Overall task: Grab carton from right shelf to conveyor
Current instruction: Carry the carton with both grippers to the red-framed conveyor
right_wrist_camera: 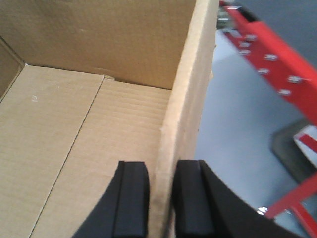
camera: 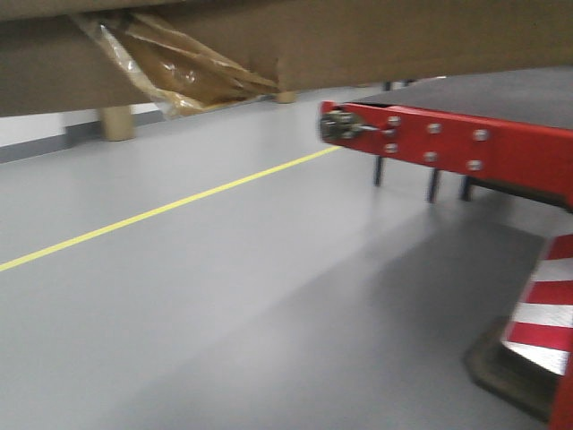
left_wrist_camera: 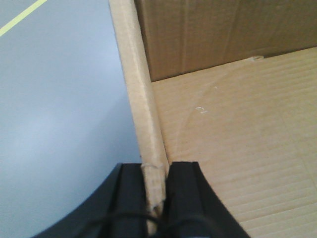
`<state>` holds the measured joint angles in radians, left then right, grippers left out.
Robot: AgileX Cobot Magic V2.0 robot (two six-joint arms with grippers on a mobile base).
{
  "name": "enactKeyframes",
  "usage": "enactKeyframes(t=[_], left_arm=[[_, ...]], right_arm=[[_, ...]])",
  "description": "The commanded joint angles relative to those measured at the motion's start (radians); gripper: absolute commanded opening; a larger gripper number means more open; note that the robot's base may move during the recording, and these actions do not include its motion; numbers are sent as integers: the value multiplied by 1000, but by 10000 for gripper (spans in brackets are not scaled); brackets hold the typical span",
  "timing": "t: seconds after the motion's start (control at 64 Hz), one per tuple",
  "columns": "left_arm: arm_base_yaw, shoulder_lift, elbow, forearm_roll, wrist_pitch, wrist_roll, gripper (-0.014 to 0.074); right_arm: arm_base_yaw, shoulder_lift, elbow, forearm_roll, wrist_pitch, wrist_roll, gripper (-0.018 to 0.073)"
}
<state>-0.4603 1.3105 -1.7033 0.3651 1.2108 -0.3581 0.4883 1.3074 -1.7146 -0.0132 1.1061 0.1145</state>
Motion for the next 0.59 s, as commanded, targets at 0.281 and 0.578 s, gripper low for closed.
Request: enactKeyframes(t=[0.281, 0.578], left_arm=[[-3, -8, -1, 184, -14, 10, -17], [-3, -8, -1, 228, -14, 10, -17]], right_arm=[[-1, -14, -11, -3, -45, -7, -66], [-1, -14, -11, -3, -45, -7, -66]])
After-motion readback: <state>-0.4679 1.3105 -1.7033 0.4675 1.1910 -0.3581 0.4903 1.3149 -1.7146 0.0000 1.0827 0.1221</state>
